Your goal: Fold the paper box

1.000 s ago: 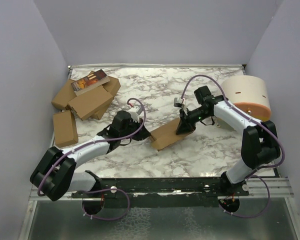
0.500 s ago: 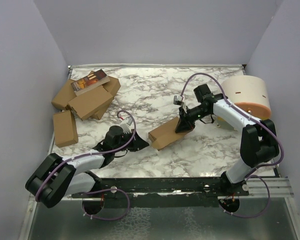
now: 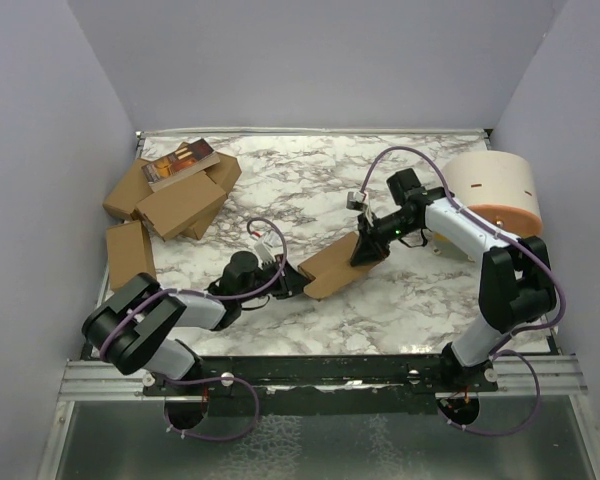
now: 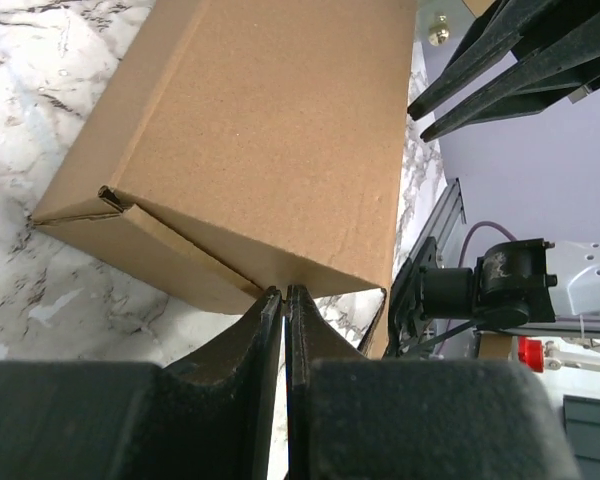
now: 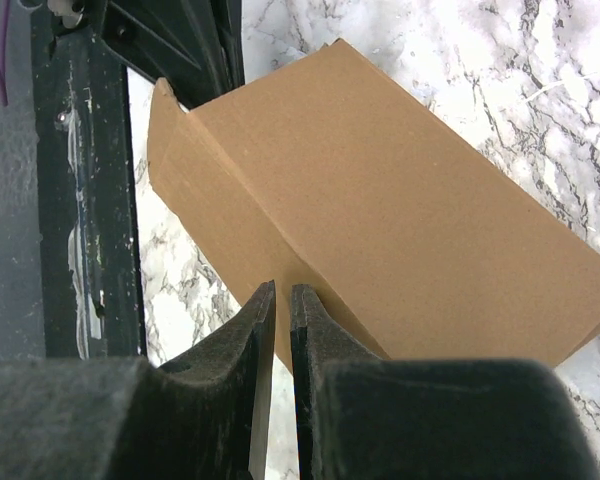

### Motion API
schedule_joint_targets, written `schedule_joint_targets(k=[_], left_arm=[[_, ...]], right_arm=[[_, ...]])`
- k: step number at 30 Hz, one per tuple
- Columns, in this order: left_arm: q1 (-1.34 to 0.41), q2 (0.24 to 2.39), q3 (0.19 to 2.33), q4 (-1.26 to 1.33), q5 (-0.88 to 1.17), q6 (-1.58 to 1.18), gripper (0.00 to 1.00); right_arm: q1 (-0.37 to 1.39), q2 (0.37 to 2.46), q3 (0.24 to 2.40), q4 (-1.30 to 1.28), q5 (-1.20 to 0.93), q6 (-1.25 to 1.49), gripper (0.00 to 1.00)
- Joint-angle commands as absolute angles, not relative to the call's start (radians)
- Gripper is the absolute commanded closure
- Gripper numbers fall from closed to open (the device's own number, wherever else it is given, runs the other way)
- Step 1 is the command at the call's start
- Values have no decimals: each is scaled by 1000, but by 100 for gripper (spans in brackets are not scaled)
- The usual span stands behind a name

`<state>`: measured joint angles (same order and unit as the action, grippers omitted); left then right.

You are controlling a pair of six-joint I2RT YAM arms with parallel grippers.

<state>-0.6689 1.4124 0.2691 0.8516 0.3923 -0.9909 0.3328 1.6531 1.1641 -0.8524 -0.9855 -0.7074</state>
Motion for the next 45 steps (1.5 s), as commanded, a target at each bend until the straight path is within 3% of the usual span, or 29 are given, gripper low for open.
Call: schedule_joint_targets(k=[1, 11, 21, 33, 45], left_arm=[[-688, 1482, 295, 995, 391, -1023, 90], [-687, 1445, 276, 953, 364, -1002, 87], [-687, 1451, 275, 950, 357, -996, 87], [-687, 1481, 273, 985, 352, -1008, 87], [-687, 1579, 300, 1136, 342, -1052, 90]], right_arm=[[341, 1668, 1179, -828, -994, -701, 87], [344, 1675, 1177, -831, -993, -705, 87], [348, 1676, 1338, -976, -1189, -767, 78], [432, 1791, 1331, -854, -995, -634, 77], [456, 1804, 1268, -836, -956, -636, 78]])
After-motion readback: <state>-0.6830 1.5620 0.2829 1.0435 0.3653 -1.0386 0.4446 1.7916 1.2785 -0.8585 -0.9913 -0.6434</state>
